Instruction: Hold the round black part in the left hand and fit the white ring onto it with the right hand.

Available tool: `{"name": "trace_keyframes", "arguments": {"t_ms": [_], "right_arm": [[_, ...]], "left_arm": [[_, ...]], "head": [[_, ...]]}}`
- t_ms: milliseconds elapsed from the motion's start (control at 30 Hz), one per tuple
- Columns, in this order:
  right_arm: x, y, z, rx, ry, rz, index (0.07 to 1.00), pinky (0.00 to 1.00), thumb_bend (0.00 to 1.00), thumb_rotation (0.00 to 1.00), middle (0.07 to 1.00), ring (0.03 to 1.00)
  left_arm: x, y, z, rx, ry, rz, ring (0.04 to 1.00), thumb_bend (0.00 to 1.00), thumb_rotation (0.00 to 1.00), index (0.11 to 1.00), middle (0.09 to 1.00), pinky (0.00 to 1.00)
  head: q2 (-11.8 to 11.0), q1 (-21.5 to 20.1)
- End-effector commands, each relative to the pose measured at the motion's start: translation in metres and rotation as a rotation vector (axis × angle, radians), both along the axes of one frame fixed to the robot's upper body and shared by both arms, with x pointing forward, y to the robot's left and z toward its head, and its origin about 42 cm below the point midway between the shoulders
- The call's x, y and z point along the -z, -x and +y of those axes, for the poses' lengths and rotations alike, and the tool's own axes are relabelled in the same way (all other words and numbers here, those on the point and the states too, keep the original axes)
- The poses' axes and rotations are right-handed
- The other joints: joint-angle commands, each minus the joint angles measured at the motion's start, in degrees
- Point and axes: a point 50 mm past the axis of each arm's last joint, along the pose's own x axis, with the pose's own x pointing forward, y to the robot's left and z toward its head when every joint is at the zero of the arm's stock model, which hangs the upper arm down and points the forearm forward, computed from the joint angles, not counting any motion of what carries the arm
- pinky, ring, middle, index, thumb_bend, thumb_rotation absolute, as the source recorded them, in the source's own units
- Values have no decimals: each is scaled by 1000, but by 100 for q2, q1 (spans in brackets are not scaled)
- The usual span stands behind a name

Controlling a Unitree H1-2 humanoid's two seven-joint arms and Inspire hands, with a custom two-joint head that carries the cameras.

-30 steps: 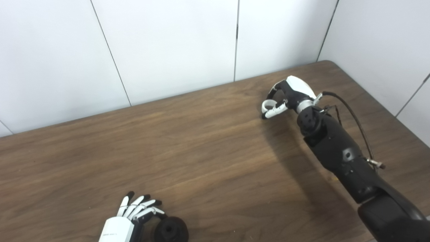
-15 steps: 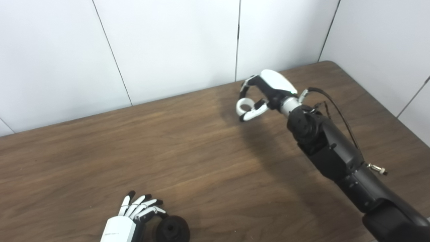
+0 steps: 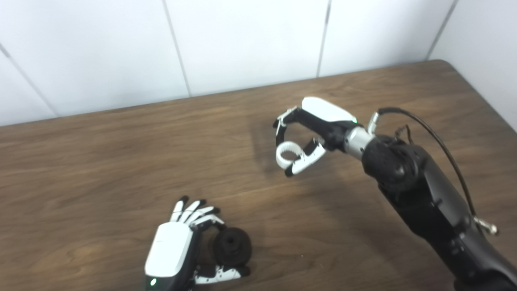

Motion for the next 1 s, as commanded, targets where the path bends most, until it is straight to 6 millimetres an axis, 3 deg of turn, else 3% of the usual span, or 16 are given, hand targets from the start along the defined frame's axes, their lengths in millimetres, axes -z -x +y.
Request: {"name": "trace_keyframes", "arguments": {"t_ms": [0,267,467,967], "right_arm": [[-10,10,4,-35,-20,-48,484,865,523,141,804,923],[8,42,23,-160,-11,-54,482,965,522,143,799,916],[5,58,34,-204,-33,-43,482,978,522,143,804,924],[4,69,53,-271,-71,-36,483,998,522,143,821,947]], "left_arm": [[9,6,-7,24,-65,76,893,521,57,484,783,1000],[1,3,-18,18,-76,80,902,521,57,484,786,1000],[-4,1,-24,11,-77,79,905,522,56,484,791,1000],[-8,-3,-32,12,-78,81,903,521,55,483,787,1000]], "head": [[110,130],[344,320],[529,431],[714,646]]}}
